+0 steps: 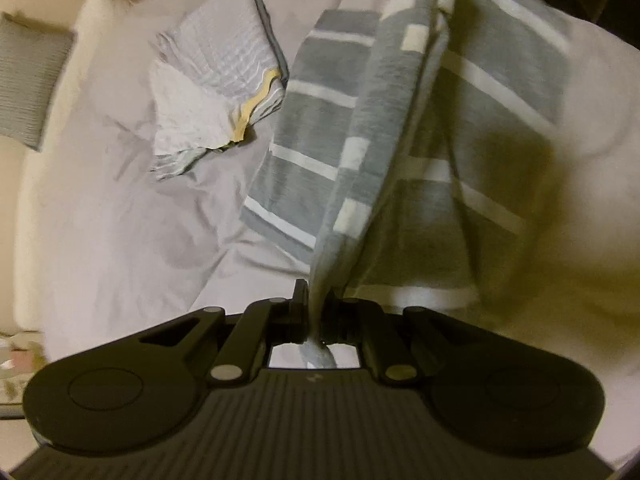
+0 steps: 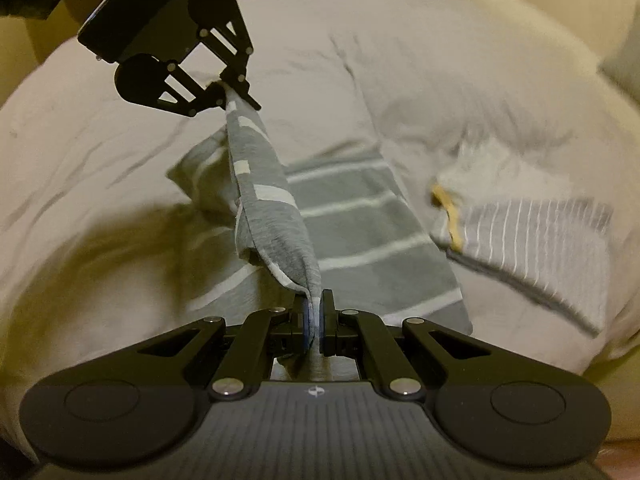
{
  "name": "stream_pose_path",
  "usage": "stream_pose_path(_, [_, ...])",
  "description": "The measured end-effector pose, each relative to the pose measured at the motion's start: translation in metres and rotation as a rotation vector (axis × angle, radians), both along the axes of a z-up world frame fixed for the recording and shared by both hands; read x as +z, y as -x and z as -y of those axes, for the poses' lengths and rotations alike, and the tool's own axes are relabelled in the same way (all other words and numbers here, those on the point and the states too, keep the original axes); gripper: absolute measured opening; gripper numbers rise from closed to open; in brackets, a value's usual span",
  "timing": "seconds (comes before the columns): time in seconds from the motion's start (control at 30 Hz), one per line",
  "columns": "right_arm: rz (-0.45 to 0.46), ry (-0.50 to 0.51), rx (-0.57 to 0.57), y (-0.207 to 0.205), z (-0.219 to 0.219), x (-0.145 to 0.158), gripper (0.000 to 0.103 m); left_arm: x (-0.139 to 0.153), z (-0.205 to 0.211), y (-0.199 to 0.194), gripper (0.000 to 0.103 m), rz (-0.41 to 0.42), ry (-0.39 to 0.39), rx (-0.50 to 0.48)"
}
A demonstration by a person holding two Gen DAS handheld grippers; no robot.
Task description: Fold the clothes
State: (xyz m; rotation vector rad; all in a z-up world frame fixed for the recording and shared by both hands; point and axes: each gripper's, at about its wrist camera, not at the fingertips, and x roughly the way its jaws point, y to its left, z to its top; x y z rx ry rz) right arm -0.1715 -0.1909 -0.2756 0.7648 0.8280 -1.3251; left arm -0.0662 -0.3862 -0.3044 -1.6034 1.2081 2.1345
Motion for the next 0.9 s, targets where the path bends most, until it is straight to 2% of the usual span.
stream_pose_path(0.13, [0.111,-0.059,-0.068,0.056,0.02,-0.027,0.001,-0.025,0.023,0.054,0.003,0.062,-0.05,0.008])
stream_pose_path(0.27, [0.195,-0.107,-0.133,0.097,0.032,-0.049,0.001,-0.049,0.039,0.09,0.003,0.102,-0.094,0.006])
stream_pose_path(0.53, [0.286,-0.154,-0.232,0.132,0.046,-0.078,0.002,-0.075,0.059,0.116,0.004,0.115,-0.167,0.045])
stream_pose_path(0.57, [0.293,-0.161,-0.246,0.135,0.046,-0.081,0.004,-0.076,0.06,0.116,0.008,0.111,-0.177,0.058])
stream_pose_path(0.6, [0.291,-0.163,-0.267,0.137,0.046,-0.083,0.007,-0.076,0.063,0.116,0.01,0.096,-0.188,0.091])
stream_pose_path(0.67, [0.28,-0.161,-0.314,0.142,0.045,-0.085,0.011,-0.076,0.072,0.118,0.027,0.061,-0.212,0.166])
stream_pose_path(0.7, [0.27,-0.154,-0.347,0.145,0.043,-0.084,0.012,-0.074,0.08,0.118,0.031,0.035,-0.226,0.219])
stream_pose_path(0.83, [0.238,-0.125,-0.485,0.159,0.03,-0.079,0.022,-0.066,0.11,0.114,0.031,-0.047,-0.266,0.419])
stream_pose_path(0.9, [0.233,-0.122,-0.509,0.158,0.023,-0.077,0.022,-0.063,0.115,0.108,0.031,-0.06,-0.285,0.468])
